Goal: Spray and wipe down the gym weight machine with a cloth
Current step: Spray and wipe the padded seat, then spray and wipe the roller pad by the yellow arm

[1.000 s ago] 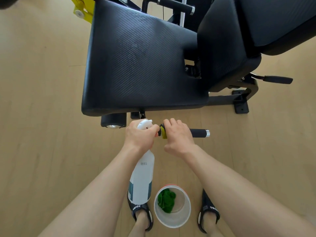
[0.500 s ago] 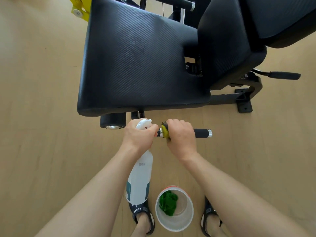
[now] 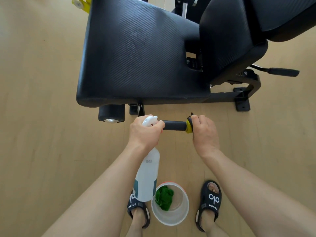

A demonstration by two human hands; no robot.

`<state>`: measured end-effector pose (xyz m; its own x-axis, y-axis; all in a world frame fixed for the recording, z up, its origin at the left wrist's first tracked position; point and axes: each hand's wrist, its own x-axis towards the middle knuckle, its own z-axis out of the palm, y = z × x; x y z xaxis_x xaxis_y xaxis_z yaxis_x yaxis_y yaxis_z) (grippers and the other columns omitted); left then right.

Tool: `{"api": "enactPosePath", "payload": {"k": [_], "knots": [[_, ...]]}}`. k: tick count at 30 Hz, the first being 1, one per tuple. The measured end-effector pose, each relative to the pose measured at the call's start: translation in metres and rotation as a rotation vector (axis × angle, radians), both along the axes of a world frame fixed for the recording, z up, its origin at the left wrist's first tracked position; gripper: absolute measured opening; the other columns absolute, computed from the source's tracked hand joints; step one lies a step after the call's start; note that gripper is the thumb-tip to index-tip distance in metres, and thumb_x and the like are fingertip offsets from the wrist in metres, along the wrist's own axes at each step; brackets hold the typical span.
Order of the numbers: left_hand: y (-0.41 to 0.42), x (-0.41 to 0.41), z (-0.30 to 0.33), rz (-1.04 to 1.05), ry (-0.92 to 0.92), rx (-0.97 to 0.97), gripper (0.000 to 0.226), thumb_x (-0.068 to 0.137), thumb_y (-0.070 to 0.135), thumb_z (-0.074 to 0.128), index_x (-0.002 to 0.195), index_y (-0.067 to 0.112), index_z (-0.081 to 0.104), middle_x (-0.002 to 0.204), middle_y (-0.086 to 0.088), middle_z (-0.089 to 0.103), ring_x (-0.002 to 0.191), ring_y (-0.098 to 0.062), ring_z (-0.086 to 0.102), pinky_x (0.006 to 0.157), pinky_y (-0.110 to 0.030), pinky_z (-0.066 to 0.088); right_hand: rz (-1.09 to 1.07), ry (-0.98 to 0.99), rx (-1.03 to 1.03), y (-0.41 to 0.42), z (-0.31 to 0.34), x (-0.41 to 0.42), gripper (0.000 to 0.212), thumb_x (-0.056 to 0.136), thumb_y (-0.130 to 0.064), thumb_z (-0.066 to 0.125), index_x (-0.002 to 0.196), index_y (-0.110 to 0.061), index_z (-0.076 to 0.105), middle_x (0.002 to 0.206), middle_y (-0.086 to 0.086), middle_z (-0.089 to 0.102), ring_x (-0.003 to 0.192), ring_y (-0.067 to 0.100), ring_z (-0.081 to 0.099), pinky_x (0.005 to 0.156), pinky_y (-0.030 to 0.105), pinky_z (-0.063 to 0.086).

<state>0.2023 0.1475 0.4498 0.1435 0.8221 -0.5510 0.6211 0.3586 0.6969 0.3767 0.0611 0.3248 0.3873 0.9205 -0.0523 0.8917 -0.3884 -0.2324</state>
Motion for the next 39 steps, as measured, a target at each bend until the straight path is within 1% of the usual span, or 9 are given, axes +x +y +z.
{"api": "enactPosePath", "payload": {"k": [6, 10, 13, 15, 17, 19, 27, 34, 39], "knots": [[-0.008, -0.033, 0.005, 0.099, -0.004, -0.007, 0.020, 0.088, 0.014, 0.065, 0.068, 0.010, 0.064, 0.068, -0.005, 0.059, 0.058, -0.023, 0.051, 0.053, -0.027, 0.043, -0.259, 0.132, -0.149, 0.008, 0.014, -0.005, 0.048, 0.082, -0.004, 0.073, 0.118, -0.019, 0.045, 0.109, 0.007, 0.052, 0.092, 0.024, 0.048, 0.067, 0.031, 0.042], [-0.010, -0.066, 0.007, 0.176, 0.005, -0.031, 0.012, 0.088, 0.015, 0.067, 0.084, 0.004, 0.066, 0.080, -0.009, 0.064, 0.057, -0.020, 0.052, 0.047, -0.022, 0.044, -0.470, 0.245, -0.214, 0.019, 0.031, -0.008, 0.042, 0.090, -0.005, 0.063, 0.125, -0.010, 0.041, 0.116, 0.016, 0.047, 0.091, 0.027, 0.047, 0.073, 0.036, 0.045], [-0.007, -0.091, 0.016, 0.186, 0.001, -0.024, 0.015, 0.089, 0.016, 0.067, 0.086, 0.001, 0.068, 0.079, -0.010, 0.063, 0.060, -0.022, 0.053, 0.050, -0.024, 0.044, -0.893, 0.515, -0.180, 0.024, 0.024, -0.001, 0.039, 0.095, -0.003, 0.053, 0.132, -0.004, 0.041, 0.111, 0.017, 0.053, 0.096, 0.032, 0.058, 0.081, 0.038, 0.051], [-0.006, -0.113, 0.025, 0.218, -0.007, -0.026, 0.015, 0.087, 0.013, 0.065, 0.079, 0.000, 0.065, 0.073, -0.009, 0.057, 0.062, -0.025, 0.049, 0.056, -0.028, 0.041, -1.088, 0.766, -0.286, 0.015, 0.023, -0.019, 0.032, 0.093, -0.005, 0.055, 0.124, -0.002, 0.051, 0.096, 0.015, 0.064, 0.085, 0.031, 0.066, 0.069, 0.038, 0.059], [-0.003, -0.134, 0.033, 0.244, -0.031, -0.047, 0.008, 0.087, 0.013, 0.065, 0.082, 0.007, 0.063, 0.073, -0.006, 0.055, 0.062, -0.024, 0.047, 0.055, -0.027, 0.040, -1.066, 0.956, -0.374, 0.012, 0.027, -0.057, 0.018, 0.093, -0.008, 0.058, 0.110, -0.002, 0.058, 0.082, 0.012, 0.066, 0.072, 0.025, 0.065, 0.045, 0.029, 0.050], [0.001, -0.152, 0.038, 0.277, -0.067, -0.068, 0.006, 0.088, 0.014, 0.066, 0.087, 0.012, 0.060, 0.077, -0.003, 0.057, 0.061, -0.021, 0.050, 0.053, -0.025, 0.042, -0.992, 1.093, -0.412, 0.019, 0.036, -0.105, 0.022, 0.092, -0.011, 0.064, 0.111, -0.003, 0.058, 0.087, 0.012, 0.067, 0.069, 0.022, 0.062, 0.040, 0.023, 0.046], [0.020, -0.252, 0.046, 0.366, -0.140, -0.060, 0.026, 0.089, 0.014, 0.066, 0.077, 0.029, 0.049, 0.087, -0.006, 0.066, 0.064, -0.024, 0.052, 0.063, -0.030, 0.047, -0.749, 1.418, -0.396, 0.081, 0.058, -0.269, 0.039, 0.088, -0.020, 0.070, 0.120, -0.006, 0.054, 0.116, 0.018, 0.064, 0.100, 0.031, 0.069, 0.064, 0.037, 0.061], [0.035, -0.336, 0.042, 0.405, -0.175, -0.109, 0.028, 0.088, 0.014, 0.065, 0.072, 0.029, 0.047, 0.082, -0.004, 0.066, 0.066, -0.025, 0.047, 0.065, -0.032, 0.044, -0.766, 1.340, -0.374, 0.096, 0.065, -0.337, 0.021, 0.095, -0.017, 0.064, 0.115, -0.017, 0.057, 0.115, 0.012, 0.059, 0.101, 0.031, 0.062, 0.080, 0.050, 0.061], [0.059, -0.385, 0.043, 0.383, -0.168, -0.115, 0.022, 0.083, 0.013, 0.064, 0.070, 0.024, 0.051, 0.075, -0.005, 0.057, 0.064, -0.023, 0.042, 0.063, -0.034, 0.041, -0.761, 1.209, -0.433, 0.104, 0.065, -0.377, 0.016, 0.093, -0.021, 0.060, 0.108, -0.024, 0.057, 0.108, 0.008, 0.066, 0.081, 0.026, 0.062, 0.074, 0.037, 0.054]]}}
